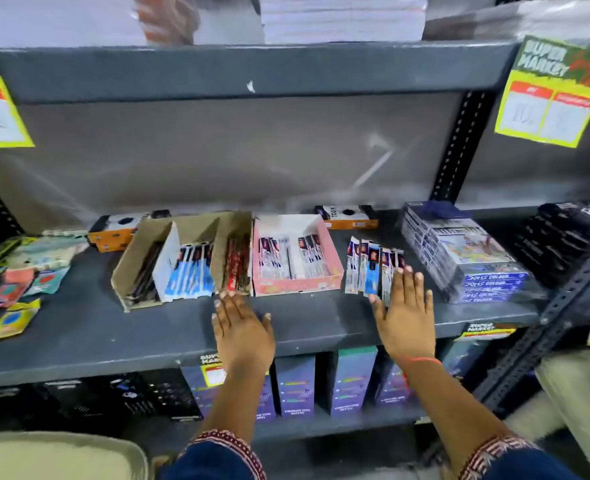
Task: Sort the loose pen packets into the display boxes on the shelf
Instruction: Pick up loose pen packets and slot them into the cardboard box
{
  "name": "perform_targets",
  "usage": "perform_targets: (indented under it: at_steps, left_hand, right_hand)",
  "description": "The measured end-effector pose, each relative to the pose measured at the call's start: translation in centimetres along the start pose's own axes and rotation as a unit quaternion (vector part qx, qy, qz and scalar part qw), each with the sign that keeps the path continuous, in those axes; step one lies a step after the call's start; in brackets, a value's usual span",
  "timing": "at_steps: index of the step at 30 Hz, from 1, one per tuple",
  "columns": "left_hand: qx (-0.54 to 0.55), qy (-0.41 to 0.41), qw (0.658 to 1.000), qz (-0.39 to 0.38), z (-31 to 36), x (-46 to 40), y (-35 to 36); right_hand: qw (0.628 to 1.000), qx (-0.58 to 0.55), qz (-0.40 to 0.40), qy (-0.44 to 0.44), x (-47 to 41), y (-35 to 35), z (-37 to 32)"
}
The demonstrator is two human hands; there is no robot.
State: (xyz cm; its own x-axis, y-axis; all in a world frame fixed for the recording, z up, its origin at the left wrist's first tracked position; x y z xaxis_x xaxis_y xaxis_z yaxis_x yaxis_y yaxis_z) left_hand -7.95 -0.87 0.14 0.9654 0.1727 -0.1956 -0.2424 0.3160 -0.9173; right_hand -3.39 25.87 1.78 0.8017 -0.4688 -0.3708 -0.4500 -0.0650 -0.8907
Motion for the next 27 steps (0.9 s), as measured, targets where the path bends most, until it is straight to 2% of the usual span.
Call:
perform_targets:
  at_steps: [3, 5, 10, 14, 19, 24, 27]
  left_hand:
    - [0.037, -0.087, 0.996, -0.001, -0.8, -0.8, 1.0]
    - [0.047, -0.106, 0.993, 0.005, -0.6, -1.3, 1.4]
    - [0.015, -0.115, 0.993, 0.02, -0.5, -1.8, 2.1]
    - [0.013, -0.112, 0.993, 0.035, -0.5, -1.8, 2.2]
    - [-0.004, -0.119, 0.992, 0.039, -0.6, -1.9, 2.3]
    - [-0.012, -0.115, 0.992, 0.046, -0.4, -1.8, 2.1]
    - [-0.009, -0.117, 0.992, 0.048, -0.4, -1.8, 1.9]
  right_hand:
    - [0.999, -0.014, 0.019, 0.031, -1.6, 0.0, 1.0]
    - [0.998, -0.022, 0.015, 0.055, -2.7, 0.0, 1.4]
    - [0.989, -0.057, -0.046, 0.127, -5.1, 0.6, 2.2]
    - [0.98, -0.065, -0.065, 0.178, -6.8, 1.2, 3.0]
    - [0.957, -0.128, -0.097, 0.242, -8.6, 2.2, 4.1]
    - [0.94, -0.152, -0.144, 0.27, -9.3, 2.8, 4.5]
    - [0.948, -0.135, -0.135, 0.255, -9.8, 2.6, 4.7]
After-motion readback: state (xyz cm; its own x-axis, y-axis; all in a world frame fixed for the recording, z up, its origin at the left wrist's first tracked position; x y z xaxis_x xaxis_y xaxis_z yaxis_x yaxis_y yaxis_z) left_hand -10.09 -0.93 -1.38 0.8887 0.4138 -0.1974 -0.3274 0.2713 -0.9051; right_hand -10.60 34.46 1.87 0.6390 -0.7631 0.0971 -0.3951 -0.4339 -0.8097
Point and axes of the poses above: each hand's wrist, its own x-axis away from the middle knuckle, its own y-axis out of the palm, z = x × y, the point moved 8 cm from there along -x, towards the middle knuckle, and after that the axes turned 11 degrees about z, right-handed, at the moved point
